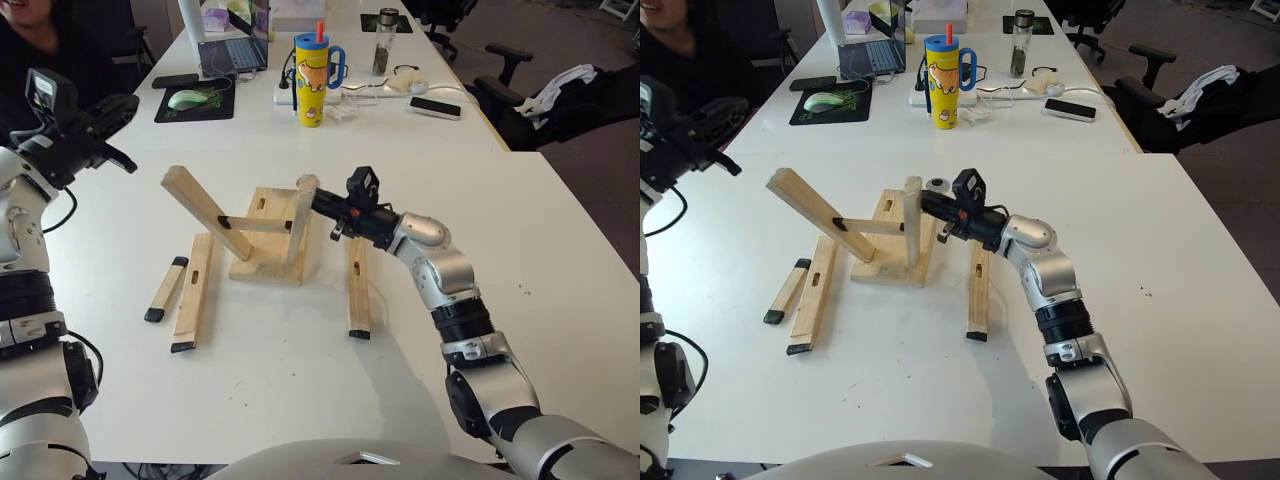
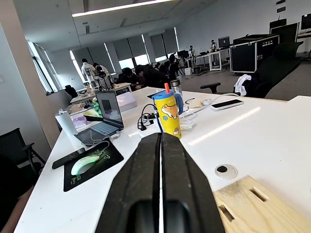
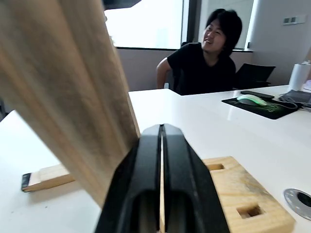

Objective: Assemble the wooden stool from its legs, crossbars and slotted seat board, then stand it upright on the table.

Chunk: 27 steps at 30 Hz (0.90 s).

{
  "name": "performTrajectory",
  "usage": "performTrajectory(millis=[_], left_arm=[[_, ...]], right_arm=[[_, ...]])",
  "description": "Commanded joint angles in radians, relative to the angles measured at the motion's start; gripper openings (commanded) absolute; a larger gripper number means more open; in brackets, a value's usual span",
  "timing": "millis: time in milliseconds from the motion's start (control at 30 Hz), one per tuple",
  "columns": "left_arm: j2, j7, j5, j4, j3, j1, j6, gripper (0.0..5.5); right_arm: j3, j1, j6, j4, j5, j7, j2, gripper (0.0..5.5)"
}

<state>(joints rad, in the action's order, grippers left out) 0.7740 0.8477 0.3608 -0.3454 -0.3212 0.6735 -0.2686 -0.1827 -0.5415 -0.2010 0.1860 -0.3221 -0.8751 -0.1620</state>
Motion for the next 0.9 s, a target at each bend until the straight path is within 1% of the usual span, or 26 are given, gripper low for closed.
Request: performTrajectory(millis=[33,167,333,467,533,600,700,767,833,900], left_arm=[[-0.008,-0.011,0.016,0.001,-0.004,0.018,0.006,0.01],[-0.044,-0.033,0.061,0.017,-0.016,0.053,-0.01,0.01],[-0.057,-0.045,0.064,0.017,-0.01,0.023,-0.002,0.01],[-0.069,-0.056,0.069,0.029,-0.009,0.016,-0.006,0.01],[-0.081,-0.06,0.073,0.032,-0.004,0.018,-0.006,0.01],[-0.087,-0.06,0.07,0.024,0.003,0.021,0.003,0.01],[-0.081,-0.068,0.075,0.047,-0.003,0.03,-0.005,0.01],[-0.071,-0.071,0.102,0.062,-0.023,0.05,-0.032,0.01],[-0.049,-0.045,0.184,0.066,-0.072,0.081,-0.11,0.01],[0.004,0.009,0.279,0.043,-0.129,0.107,-0.208,0.01]], right_arm=[[-0.093,0.022,-0.019,-0.08,0.036,-0.01,0.024,0.0],[-0.132,0.045,-0.033,-0.118,0.046,0.009,0.038,0.0],[-0.177,0.069,-0.062,-0.191,0.034,-0.022,0.028,0.0],[-0.243,0.064,-0.081,-0.218,0.044,-0.001,0.085,0.0],[-0.283,0.064,-0.068,-0.195,0.071,0.02,0.118,0.0],[-0.29,0.059,-0.063,-0.165,0.102,0.062,0.135,0.0],[-0.236,0.061,-0.075,-0.17,0.133,0.106,0.087,0.0],[-0.178,0.078,-0.106,-0.201,0.146,0.129,0.02,0.0],[-0.14,0.106,-0.123,-0.222,0.182,0.144,-0.066,0.0],[-0.11,0.13,-0.128,-0.202,0.201,0.155,-0.12,0.0]])
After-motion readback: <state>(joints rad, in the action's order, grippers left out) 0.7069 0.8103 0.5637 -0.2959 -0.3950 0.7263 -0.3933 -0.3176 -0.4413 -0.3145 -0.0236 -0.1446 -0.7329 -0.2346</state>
